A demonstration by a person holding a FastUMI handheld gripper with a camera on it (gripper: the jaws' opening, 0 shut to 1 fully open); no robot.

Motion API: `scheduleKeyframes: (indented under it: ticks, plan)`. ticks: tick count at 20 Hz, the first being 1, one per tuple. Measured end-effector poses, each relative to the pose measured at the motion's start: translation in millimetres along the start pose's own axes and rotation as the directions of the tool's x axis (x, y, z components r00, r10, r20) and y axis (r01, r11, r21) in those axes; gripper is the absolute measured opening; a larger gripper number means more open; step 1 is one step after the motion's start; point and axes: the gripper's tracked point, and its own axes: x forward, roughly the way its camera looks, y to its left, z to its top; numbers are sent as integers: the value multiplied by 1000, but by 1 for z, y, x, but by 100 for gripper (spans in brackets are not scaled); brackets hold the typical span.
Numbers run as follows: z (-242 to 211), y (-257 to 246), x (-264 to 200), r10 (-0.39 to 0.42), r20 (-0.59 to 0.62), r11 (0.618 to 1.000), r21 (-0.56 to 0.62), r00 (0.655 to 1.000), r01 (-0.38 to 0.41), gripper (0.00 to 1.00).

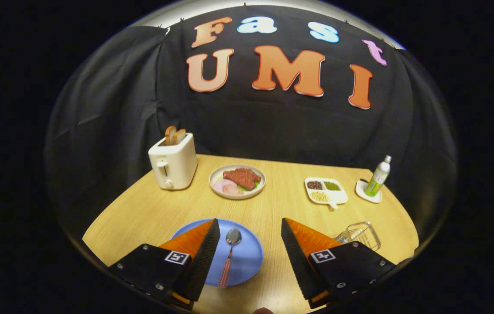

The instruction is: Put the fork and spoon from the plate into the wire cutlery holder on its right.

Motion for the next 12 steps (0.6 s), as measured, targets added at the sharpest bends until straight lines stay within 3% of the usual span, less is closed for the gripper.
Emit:
scheduleKeyframes:
  ticks: [7,12]
  plan:
    - [-77,30,11,66,-191,998,10,979,-65,85]
    - [-106,40,11,99,-289,995,20,952,-97,72]
